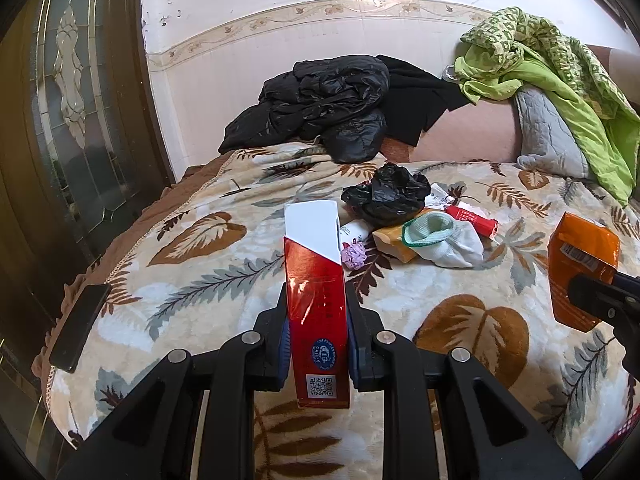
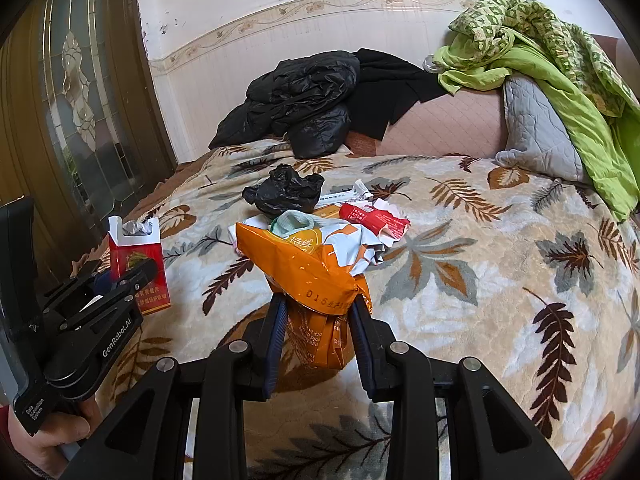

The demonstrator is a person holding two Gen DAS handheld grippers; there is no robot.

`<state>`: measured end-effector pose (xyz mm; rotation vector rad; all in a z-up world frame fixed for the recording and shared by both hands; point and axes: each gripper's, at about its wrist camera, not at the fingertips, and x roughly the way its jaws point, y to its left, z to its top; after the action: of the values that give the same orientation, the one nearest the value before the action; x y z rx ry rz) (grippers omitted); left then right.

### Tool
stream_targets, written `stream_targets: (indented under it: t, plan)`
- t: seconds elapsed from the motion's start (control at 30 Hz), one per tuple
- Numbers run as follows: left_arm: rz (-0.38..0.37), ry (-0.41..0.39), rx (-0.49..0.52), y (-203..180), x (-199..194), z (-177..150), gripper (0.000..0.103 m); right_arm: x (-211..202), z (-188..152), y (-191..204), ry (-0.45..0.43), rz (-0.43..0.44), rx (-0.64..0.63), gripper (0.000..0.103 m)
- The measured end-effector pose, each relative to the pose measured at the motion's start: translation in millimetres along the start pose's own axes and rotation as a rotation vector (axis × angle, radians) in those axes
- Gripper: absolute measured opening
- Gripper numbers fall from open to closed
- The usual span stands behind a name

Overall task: Collect trash
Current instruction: 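Lift the red box with the left tool while the right tool lifts the orange bag, then carry both items over the red wastebasket and open both tools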

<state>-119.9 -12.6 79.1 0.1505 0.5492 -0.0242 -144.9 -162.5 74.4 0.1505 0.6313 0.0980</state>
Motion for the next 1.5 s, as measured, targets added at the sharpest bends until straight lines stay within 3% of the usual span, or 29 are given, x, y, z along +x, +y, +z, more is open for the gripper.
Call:
stream_targets:
  t: [0.47,0.67,0.9,1.17,1.33,1.5]
  plan:
    - [-0.052,0.0,-0.003,-6.4,-4.0,0.3,0.021,-5.7,0.4,-7.3,-0.006,-0.006,0.039,0.034]
    - [-0.214,-0.011,0.022,-28.2,-21.3,2.5,0.021,-35.8,1.1,-26.3,-0.031,0.013,0.116,0.034]
    - [-0.513,0.021,0.08,-77.9,-52.4,11.2,0.021,-100.1,-15.0,-84.6,-0.051,-0.019,0.267,0.034]
    - [-0.841,0.078,0.199,-168.3,-107.4,19.3,0.021,-203.8,-67.9,-172.6,-0.072,-0.219,0.433,0.034]
    - [-1.034,0.173,0.303,-239.4,-137.7,9.3,0.021,-250.4,-107.5,-211.7,-0.059,-0.357,0.514,0.034]
    - [-1.147,0.27,0.393,-305.5,-161.8,-10.9,0.021,-279.0,-143.2,-245.7,-0.043,-0.439,0.61,0.036]
